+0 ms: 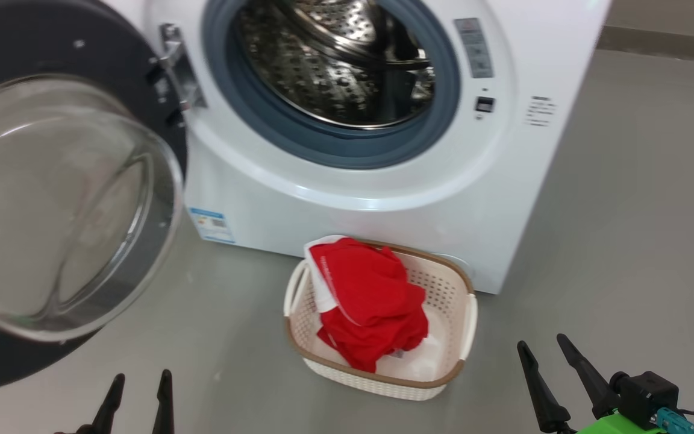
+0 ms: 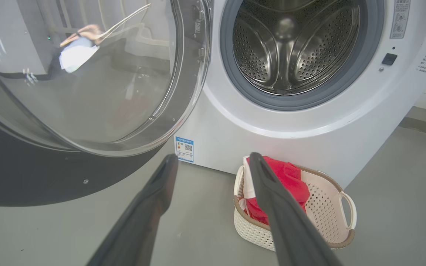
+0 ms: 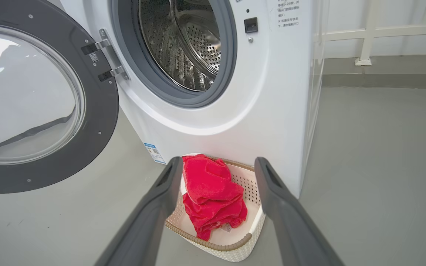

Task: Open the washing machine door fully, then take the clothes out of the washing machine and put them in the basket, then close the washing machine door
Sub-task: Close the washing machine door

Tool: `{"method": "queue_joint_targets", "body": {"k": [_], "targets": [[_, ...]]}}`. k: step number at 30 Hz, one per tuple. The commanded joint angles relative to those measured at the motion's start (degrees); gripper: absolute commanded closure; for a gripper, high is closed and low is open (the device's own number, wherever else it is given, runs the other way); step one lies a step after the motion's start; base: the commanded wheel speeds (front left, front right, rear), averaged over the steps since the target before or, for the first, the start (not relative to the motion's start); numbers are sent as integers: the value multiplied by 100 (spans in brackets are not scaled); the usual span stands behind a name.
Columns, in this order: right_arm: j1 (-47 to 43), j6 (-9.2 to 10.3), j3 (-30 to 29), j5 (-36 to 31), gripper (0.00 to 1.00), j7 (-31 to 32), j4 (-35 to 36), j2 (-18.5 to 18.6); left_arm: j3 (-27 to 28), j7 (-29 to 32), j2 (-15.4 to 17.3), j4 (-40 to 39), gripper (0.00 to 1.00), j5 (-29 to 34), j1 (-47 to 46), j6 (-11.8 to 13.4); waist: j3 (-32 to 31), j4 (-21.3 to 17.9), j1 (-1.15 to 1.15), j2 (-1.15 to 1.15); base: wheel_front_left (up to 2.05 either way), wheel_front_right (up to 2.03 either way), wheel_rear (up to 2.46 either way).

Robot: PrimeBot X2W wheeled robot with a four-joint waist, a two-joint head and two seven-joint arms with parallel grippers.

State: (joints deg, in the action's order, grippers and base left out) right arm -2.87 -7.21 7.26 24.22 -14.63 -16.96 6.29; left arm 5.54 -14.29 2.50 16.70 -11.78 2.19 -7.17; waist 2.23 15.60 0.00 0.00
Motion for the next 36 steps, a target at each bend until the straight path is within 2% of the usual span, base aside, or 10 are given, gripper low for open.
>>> {"method": "queue_joint_targets", "body": {"k": [1,10,20,31,32,33,34,35,36], "targets": [[236,-28,144,33,0,-37,108,102,176,-71,41,-100,0,-67,-130,-30,-47,516,0,0,0,0,0],[305,-28,288,76,0,-37,43,152,11,-71,39,4,0,-295,-60,40,-109,1292,0,0,0,0,0],[923,-28,878,175,0,-37,-241,290,21,-71,38,-276,0,-713,-9,274,122,1433,0,0,0,0,0],[1012,-28,971,272,0,-37,-323,332,-18,-71,38,-392,0,-874,51,319,87,1413,0,0,0,0,0],[993,-28,959,273,0,-37,-316,327,-13,-71,38,-405,16,-899,38,305,83,1409,0,0,0,0,0],[971,-28,949,270,0,-37,-305,319,2,-71,38,-428,45,-898,19,291,80,1405,0,0,0,0,0],[943,-28,938,265,0,-37,-292,305,27,-71,38,-468,63,-894,-10,278,77,1402,0,0,0,0,0],[916,-28,926,261,0,-37,-282,292,61,-71,38,-510,88,-904,-47,260,77,1399,0,0,0,0,0],[890,-28,911,258,0,-37,-273,283,106,-71,38,-574,100,-914,-98,242,78,1397,0,0,0,0,0]]}}
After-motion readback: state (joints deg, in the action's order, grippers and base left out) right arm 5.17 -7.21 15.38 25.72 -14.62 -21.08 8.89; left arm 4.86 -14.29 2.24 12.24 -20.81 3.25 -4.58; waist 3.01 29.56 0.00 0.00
